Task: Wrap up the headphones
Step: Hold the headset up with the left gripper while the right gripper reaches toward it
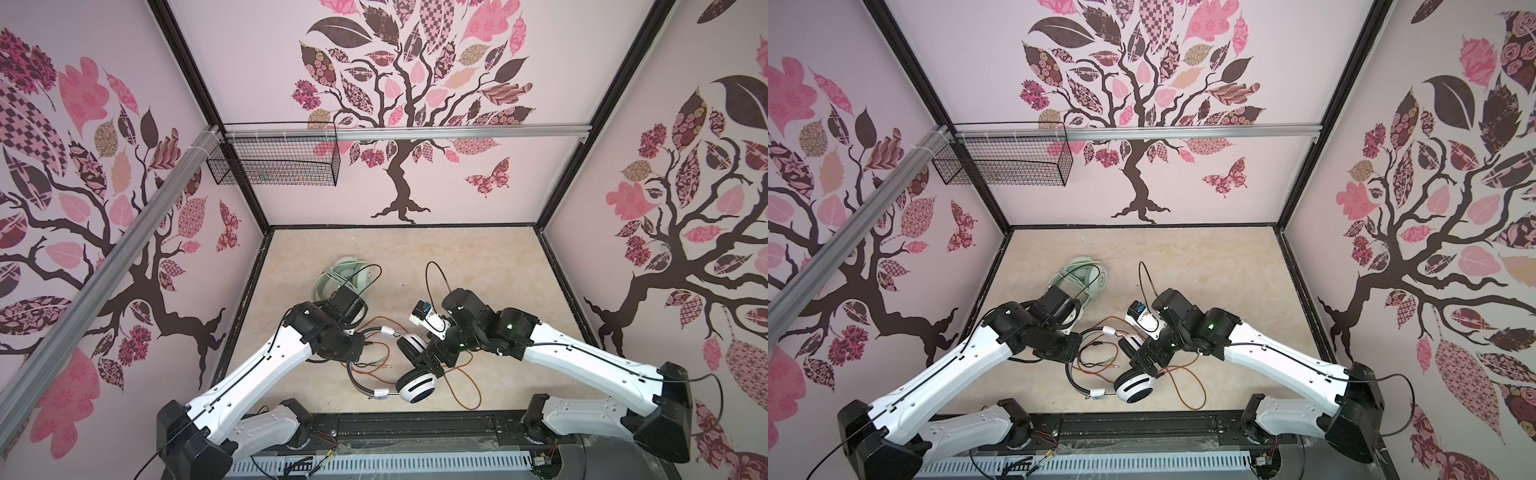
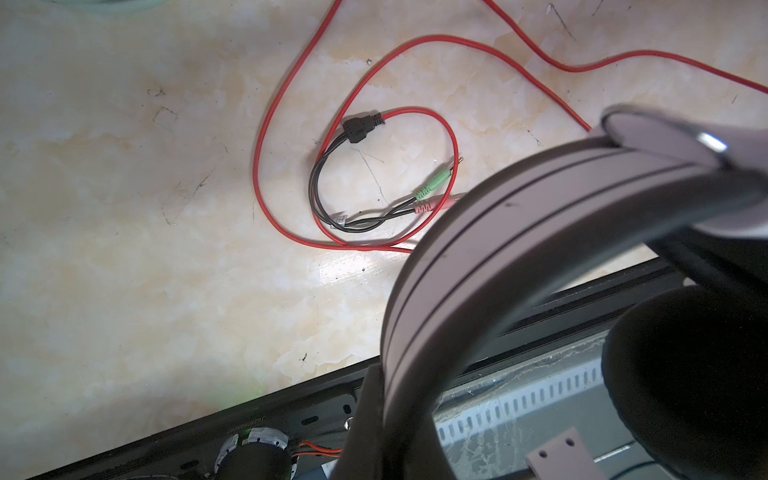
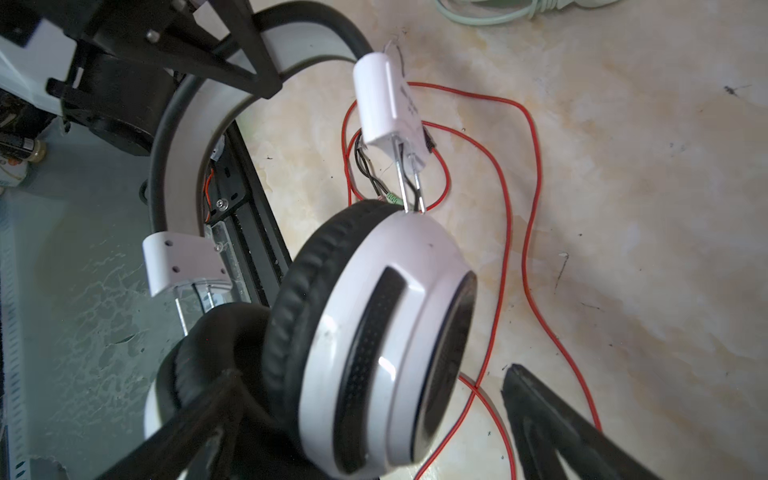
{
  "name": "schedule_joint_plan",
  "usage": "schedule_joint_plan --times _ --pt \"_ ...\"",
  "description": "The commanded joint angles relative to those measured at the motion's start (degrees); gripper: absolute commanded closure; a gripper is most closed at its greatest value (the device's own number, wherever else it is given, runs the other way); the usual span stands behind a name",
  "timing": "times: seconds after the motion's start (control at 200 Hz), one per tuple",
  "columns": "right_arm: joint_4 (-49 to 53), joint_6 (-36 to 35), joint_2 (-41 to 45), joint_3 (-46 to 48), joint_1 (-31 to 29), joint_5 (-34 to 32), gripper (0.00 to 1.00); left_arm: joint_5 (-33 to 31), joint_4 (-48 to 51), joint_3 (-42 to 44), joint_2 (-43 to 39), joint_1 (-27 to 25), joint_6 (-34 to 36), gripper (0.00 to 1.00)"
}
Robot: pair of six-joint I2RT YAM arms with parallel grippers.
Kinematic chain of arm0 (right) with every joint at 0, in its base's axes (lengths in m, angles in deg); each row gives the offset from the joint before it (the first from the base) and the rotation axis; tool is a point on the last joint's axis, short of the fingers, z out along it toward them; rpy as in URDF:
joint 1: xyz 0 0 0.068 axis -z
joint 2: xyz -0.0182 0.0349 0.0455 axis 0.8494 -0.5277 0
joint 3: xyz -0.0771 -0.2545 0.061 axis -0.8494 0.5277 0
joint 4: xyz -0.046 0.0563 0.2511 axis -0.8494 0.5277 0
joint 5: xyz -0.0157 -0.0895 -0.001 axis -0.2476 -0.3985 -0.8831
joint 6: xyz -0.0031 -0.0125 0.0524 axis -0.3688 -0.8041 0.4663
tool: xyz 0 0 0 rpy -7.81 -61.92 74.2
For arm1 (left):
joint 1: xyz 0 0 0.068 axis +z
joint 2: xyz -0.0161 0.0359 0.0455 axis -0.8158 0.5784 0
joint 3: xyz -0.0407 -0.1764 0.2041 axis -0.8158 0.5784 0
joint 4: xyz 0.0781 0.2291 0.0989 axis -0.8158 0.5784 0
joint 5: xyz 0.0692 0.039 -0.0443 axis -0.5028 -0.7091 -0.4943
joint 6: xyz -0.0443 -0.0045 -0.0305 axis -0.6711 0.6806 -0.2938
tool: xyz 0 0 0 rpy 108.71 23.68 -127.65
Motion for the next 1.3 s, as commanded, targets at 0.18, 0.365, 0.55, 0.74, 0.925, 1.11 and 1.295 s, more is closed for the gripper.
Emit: schedule_joint_plan --times 0.18,0.365,0.55,0.74,0.925,1.11,1.295 --pt "1.21 2.41 -6.09 -4.85 -2.90 -9.06 0.00 3.60 -2.27 -1.47 -1.25 -1.23 -0.44 1.00" --pt "1.56 2.98 -7.54 -5.55 -3.00 -12.20 0.15 2.42 -2.32 -1.14 -1.46 -1.71 -0.78 1.00" --pt "2.22 4.10 -5.91 -5.86 -3.00 -14.33 0.39 1.27 -2.55 -1.86 -0.51 -1.71 -0.29 1.00" --pt "0.98 9.40 -2.72 -4.89 -3.00 -18.08 0.61 0.64 -4.22 -0.42 -0.48 -1.72 -1.06 0.75" --pt "3.16 10.27 -2.97 -7.69 -3.00 -18.30 0.65 2.31 -4.23 -0.15 0.78 -1.75 -0.95 0.57" --pt "5.32 10.18 -3.61 -10.77 -3.00 -19.04 0.64 1.99 -4.22 -0.11 2.17 -1.72 -0.64 0.56" --pt "7.52 10.54 -5.42 -14.84 -3.00 -19.30 0.64 1.23 -4.18 -0.46 3.49 -2.06 -1.76 0.55"
